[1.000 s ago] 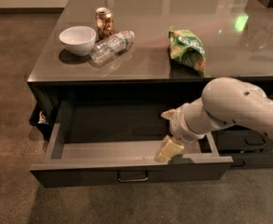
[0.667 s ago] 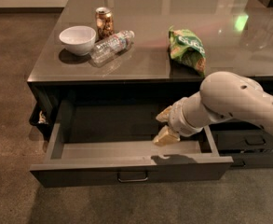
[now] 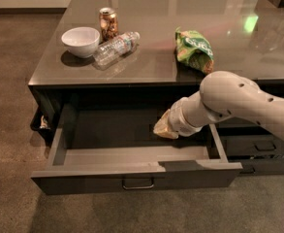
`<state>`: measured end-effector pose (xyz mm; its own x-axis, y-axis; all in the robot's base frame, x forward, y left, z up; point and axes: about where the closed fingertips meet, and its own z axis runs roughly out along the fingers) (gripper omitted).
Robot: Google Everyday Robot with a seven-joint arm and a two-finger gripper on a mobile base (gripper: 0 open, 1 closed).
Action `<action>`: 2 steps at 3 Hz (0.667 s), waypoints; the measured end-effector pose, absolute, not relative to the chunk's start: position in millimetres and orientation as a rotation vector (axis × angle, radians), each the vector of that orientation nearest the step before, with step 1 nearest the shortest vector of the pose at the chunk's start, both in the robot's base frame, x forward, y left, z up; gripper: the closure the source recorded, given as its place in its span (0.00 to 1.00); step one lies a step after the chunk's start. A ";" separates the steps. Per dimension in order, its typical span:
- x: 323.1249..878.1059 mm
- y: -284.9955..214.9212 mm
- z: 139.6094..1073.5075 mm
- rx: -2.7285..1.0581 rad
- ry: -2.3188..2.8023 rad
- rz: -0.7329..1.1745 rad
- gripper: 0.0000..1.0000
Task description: Open top drawer
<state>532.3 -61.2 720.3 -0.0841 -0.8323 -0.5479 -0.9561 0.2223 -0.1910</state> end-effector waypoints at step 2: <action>534.7 -54.0 687.9 -1.634 1.998 0.376 1.00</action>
Offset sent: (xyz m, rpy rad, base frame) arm 0.0020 0.0054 -0.0514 0.0321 0.1228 -0.0226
